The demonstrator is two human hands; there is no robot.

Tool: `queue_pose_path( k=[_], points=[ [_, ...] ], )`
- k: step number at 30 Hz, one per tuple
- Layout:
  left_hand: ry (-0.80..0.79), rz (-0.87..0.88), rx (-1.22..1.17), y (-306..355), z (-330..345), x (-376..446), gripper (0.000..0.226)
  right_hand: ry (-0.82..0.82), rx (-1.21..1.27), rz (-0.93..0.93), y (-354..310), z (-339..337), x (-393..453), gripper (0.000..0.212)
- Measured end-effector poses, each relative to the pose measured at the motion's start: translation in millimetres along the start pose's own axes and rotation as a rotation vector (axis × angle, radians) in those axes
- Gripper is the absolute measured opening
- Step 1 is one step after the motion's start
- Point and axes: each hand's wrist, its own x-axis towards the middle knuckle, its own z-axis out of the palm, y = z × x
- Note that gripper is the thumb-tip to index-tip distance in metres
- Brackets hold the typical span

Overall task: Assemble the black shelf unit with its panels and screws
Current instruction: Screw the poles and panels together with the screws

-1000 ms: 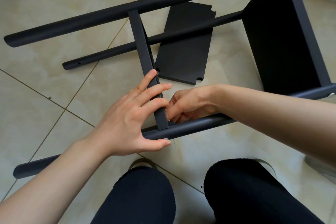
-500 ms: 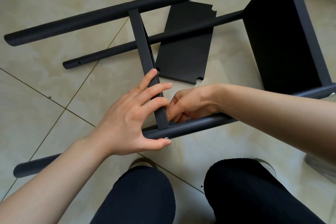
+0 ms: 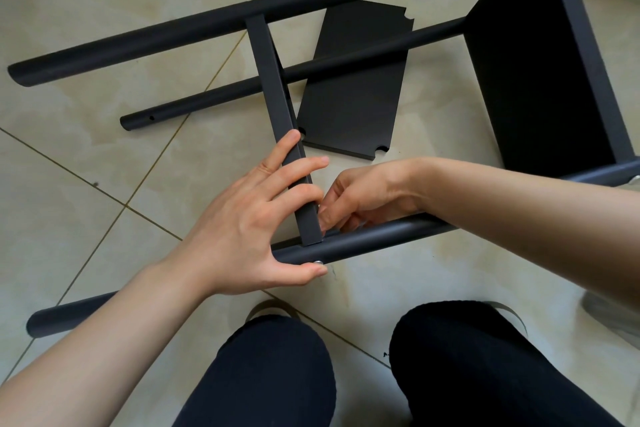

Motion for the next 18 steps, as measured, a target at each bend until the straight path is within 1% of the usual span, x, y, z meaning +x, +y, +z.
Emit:
queue_pose_path(
  k=[3,5,9,13,18],
  points=[
    [-0.005,-0.004,0.0,-0.2,0.0,0.5,0.065,-0.026,0.009,-0.022,-0.1,0.6,-0.4,0.028],
    [-0.008,-0.005,-0.004,-0.4,0.1,0.3,0.064,-0.039,-0.006,-0.032,-0.7,1.0,-0.7,0.032],
    [-0.007,-0.006,-0.005,-0.1,0.1,0.1,0.064,-0.03,0.004,-0.012,-1.5,2.3,-0.3,0.025],
    [-0.007,-0.006,-0.001,0.3,-0.2,0.1,0.065,-0.033,-0.013,0.011,-3.5,4.0,-0.9,0.01],
    [-0.007,-0.011,-0.004,1.0,-1.2,0.0,0.066,-0.054,-0.029,0.028,-4.6,4.4,-0.5,0.011]
  ],
)
